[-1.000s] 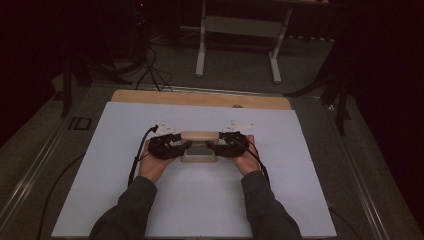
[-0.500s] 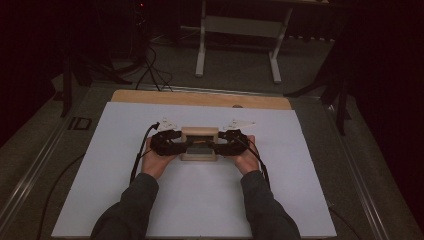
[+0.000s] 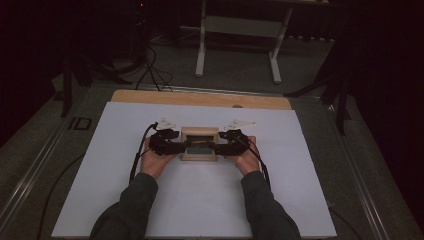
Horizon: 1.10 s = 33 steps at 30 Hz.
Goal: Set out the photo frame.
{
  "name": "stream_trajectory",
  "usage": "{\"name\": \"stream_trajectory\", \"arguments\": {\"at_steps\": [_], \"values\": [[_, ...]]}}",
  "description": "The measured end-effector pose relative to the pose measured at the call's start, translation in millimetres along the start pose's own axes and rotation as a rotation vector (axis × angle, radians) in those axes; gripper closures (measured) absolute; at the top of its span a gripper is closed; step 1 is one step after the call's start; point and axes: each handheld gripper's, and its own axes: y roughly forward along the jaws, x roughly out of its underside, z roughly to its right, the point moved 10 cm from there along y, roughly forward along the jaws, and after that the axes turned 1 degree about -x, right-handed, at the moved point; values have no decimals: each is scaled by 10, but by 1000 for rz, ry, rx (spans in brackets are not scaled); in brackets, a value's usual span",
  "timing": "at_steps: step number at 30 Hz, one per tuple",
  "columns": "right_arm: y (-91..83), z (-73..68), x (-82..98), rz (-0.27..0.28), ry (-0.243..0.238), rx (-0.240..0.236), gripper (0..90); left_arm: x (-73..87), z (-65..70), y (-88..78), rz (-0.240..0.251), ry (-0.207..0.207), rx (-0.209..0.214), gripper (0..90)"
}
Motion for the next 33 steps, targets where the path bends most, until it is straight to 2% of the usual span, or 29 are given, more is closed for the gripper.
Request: {"name": "stream_trajectory", "arguments": {"at_steps": [3, 11, 17, 22, 29, 30, 33], "values": [[-18, -8, -3, -2, 1, -4, 301, 1, 15, -21, -4, 7, 2, 328], [-84, -25, -6, -9, -10, -6, 277, -9, -23, -129, -3, 2, -25, 279], [-162, -10, 10, -14, -10, 1, 268, 51, -64, -271, -1, -4, -42, 276], [-280, 48, 82, -15, -6, 15, 269, 165, -119, -484, -1, 4, -79, 275], [-377, 83, 192, -34, -5, 23, 264, 281, -172, -653, -6, 17, -109, 273], [-389, 79, 209, -37, -5, 21, 260, 346, -208, -708, -11, 16, -126, 273], [-448, 77, 343, -62, -18, 26, 245, 428, -259, -774, -20, 7, -137, 273]]}}
